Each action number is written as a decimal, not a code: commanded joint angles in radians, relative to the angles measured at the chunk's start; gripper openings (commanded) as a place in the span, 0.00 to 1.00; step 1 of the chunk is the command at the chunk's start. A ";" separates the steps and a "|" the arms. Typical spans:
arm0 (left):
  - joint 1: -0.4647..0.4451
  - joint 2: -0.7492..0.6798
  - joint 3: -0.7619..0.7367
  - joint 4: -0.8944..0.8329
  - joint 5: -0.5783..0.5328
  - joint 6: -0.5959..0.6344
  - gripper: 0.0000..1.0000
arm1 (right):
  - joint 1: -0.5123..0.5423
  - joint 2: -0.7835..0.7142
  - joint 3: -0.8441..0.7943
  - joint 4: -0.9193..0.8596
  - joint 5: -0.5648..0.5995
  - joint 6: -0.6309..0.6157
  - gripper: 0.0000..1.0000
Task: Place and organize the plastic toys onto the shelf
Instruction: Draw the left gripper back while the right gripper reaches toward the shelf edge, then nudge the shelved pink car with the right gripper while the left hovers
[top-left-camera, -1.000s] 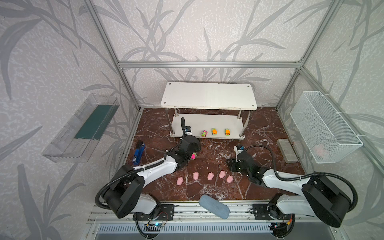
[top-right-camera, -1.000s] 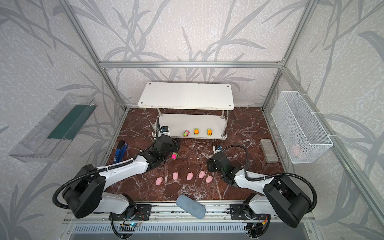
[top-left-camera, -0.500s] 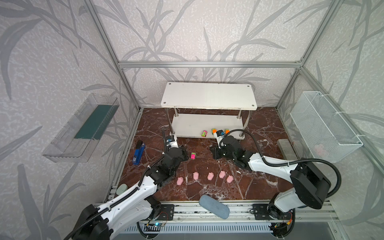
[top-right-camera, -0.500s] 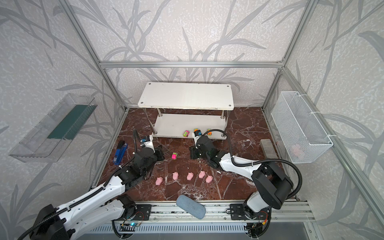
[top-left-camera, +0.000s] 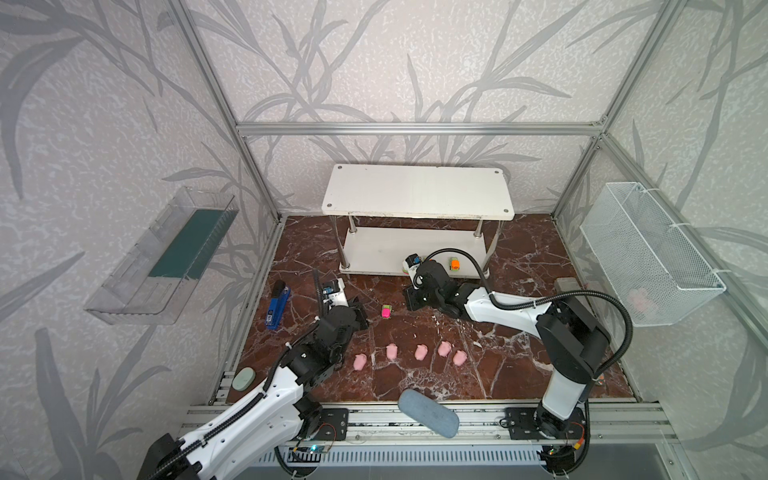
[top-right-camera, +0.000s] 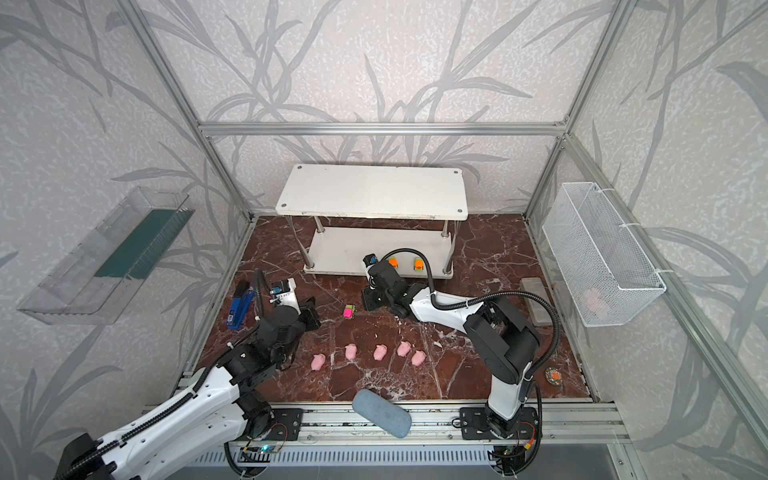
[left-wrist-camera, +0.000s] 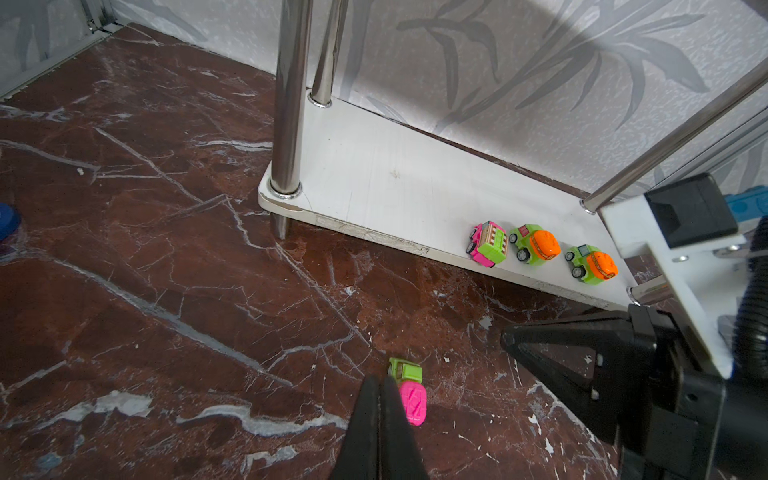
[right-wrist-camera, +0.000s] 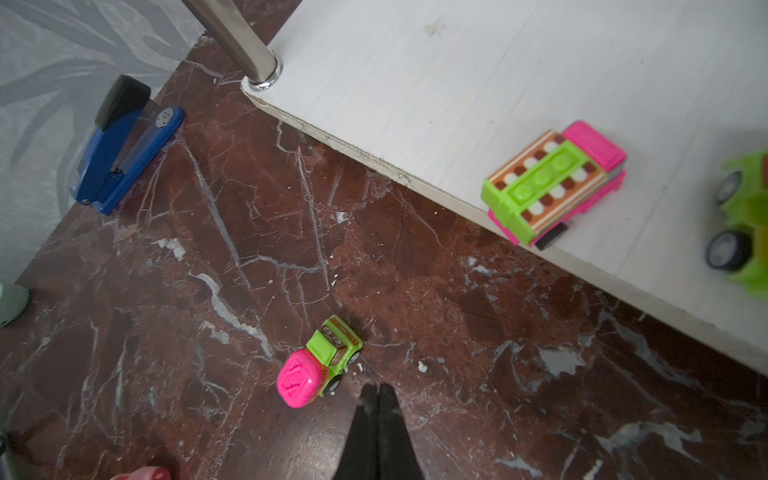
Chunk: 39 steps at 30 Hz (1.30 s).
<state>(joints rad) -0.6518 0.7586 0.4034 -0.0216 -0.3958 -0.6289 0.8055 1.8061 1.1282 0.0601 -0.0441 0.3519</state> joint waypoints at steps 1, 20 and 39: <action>0.006 -0.013 -0.022 0.001 -0.027 -0.009 0.00 | 0.004 0.011 0.050 -0.048 0.063 -0.059 0.00; 0.050 -0.017 -0.049 0.017 -0.002 -0.011 0.00 | -0.001 0.109 0.164 -0.067 0.225 -0.138 0.00; 0.107 -0.015 -0.067 0.032 0.052 -0.017 0.00 | -0.054 0.165 0.207 -0.062 0.221 -0.104 0.00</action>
<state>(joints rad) -0.5526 0.7521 0.3496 -0.0048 -0.3466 -0.6300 0.7578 1.9598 1.3006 0.0017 0.1715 0.2390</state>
